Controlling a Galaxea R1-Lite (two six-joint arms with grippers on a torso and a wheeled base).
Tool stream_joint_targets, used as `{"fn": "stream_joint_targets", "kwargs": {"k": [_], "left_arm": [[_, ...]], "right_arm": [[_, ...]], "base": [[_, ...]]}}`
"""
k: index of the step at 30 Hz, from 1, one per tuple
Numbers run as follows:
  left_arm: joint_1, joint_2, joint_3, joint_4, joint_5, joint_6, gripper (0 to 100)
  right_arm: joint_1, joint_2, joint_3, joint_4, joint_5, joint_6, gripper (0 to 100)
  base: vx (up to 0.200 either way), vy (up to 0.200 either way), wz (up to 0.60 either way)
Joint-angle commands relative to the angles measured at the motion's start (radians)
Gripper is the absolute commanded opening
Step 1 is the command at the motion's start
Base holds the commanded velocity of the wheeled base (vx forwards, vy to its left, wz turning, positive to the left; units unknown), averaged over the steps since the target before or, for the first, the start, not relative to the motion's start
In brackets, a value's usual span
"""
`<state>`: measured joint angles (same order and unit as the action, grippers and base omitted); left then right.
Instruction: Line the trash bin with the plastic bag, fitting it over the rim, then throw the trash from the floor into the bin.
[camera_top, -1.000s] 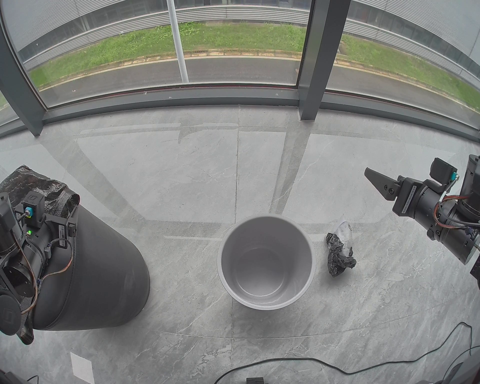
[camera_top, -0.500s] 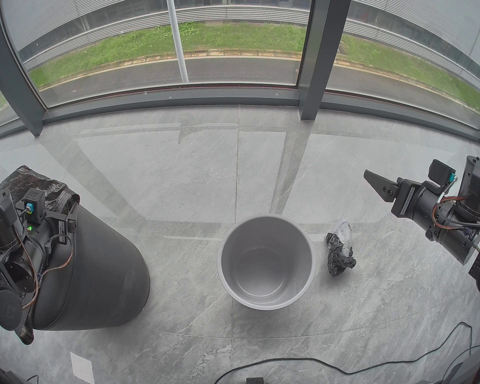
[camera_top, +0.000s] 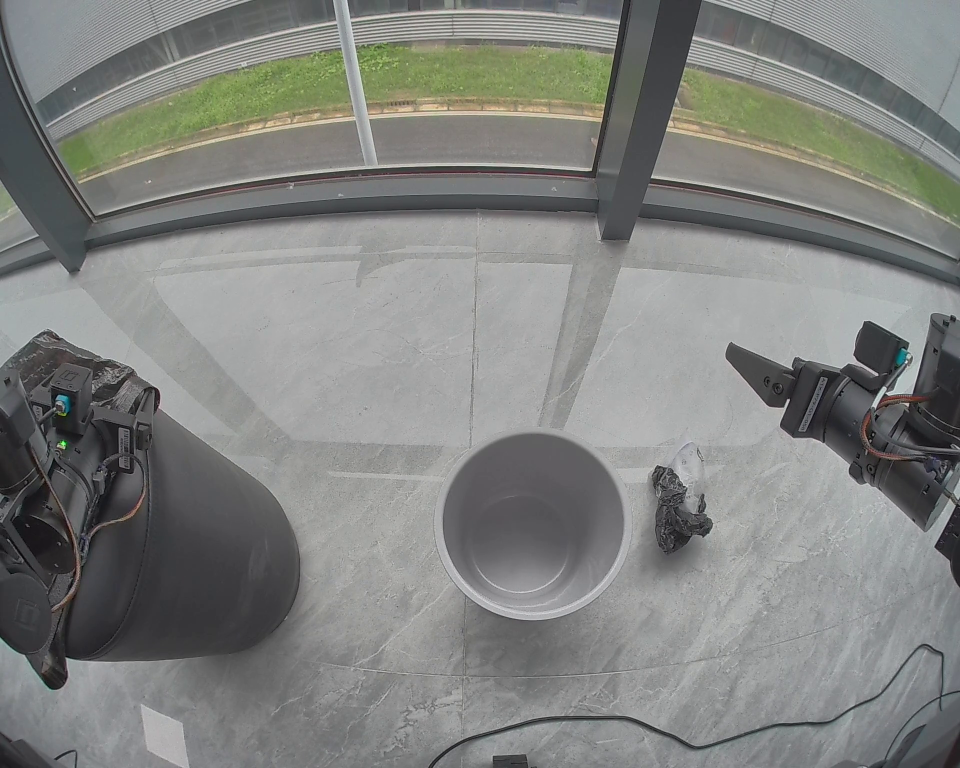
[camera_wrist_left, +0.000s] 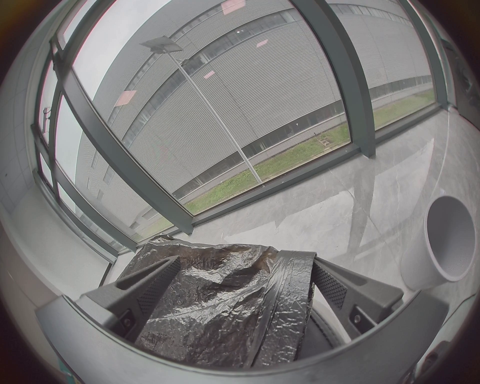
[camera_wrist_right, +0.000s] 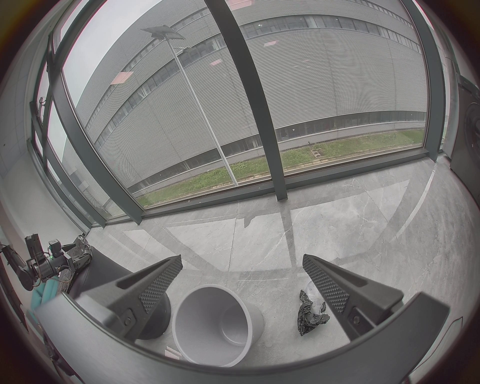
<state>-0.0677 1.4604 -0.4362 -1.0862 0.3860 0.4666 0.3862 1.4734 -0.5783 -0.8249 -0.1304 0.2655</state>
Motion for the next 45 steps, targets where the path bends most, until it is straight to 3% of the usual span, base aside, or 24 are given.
{"fn": "stream_joint_targets", "kwargs": {"k": [1,15,44,45], "left_arm": [[0.002,0.038,0.002,-0.008,0.001,0.021,100],[0.054,0.075,-0.035,-0.012,-0.009,0.109,100],[0.101,0.143,-0.125,-0.047,-0.001,0.121,100],[0.101,0.144,-0.127,-0.047,-0.001,0.119,0]], "right_arm": [[0.000,0.004,0.000,0.000,0.000,0.000,100],[0.000,0.010,0.000,0.000,0.000,0.000,100],[-0.003,0.013,0.000,-0.002,0.000,0.000,100],[-0.003,0.013,0.000,-0.002,0.000,0.000,100]], "base": [[0.000,0.000,0.00],[0.000,0.000,0.00],[0.000,0.000,0.00],[0.000,0.000,0.00]]}}
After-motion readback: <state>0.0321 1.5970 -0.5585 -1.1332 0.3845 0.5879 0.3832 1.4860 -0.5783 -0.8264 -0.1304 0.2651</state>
